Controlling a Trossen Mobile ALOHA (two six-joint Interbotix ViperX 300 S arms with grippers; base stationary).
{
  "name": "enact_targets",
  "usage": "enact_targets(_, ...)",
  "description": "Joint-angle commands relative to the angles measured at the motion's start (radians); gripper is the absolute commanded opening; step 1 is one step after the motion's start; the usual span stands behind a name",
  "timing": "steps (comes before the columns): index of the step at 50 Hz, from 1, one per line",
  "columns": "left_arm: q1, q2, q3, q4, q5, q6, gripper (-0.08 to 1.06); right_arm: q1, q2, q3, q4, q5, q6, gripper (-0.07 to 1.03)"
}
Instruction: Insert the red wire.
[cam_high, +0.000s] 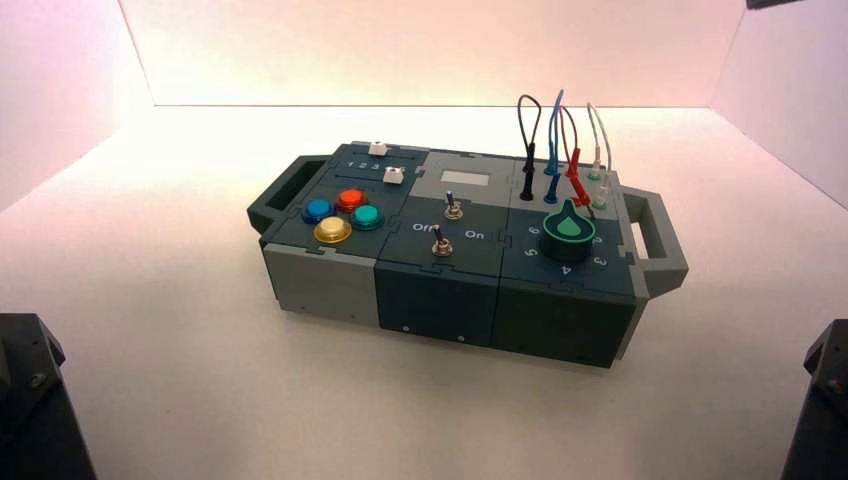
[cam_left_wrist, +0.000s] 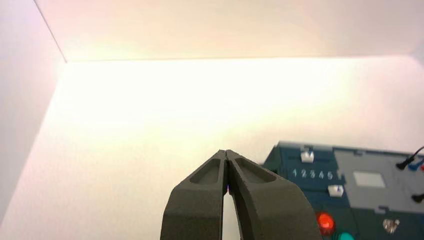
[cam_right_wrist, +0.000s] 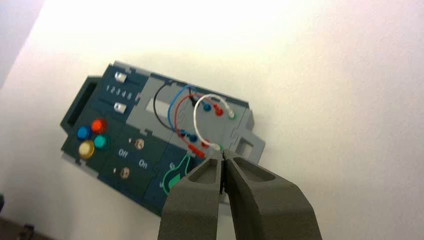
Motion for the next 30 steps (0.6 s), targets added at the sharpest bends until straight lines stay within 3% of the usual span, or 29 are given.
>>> enact_targets(1,-0.012,0.037,-0.041,0.002,0.002,0.006,-0.03,0.040,0.012,-0.052,0.012,0.011,-0.006,-0.02)
enact_targets(22,-0.014,0.043,-0.046,0.003,0.008,0.023,-0.03,0.054,0.014,-0.058,0.012,0.021,-0.002,-0.02)
enact_targets(30,-0.015,0.037,-0.046,0.003,0.008,0.023,-0.03,0.069,0.032,-0.074,0.048,0.061,-0.006,-0.02)
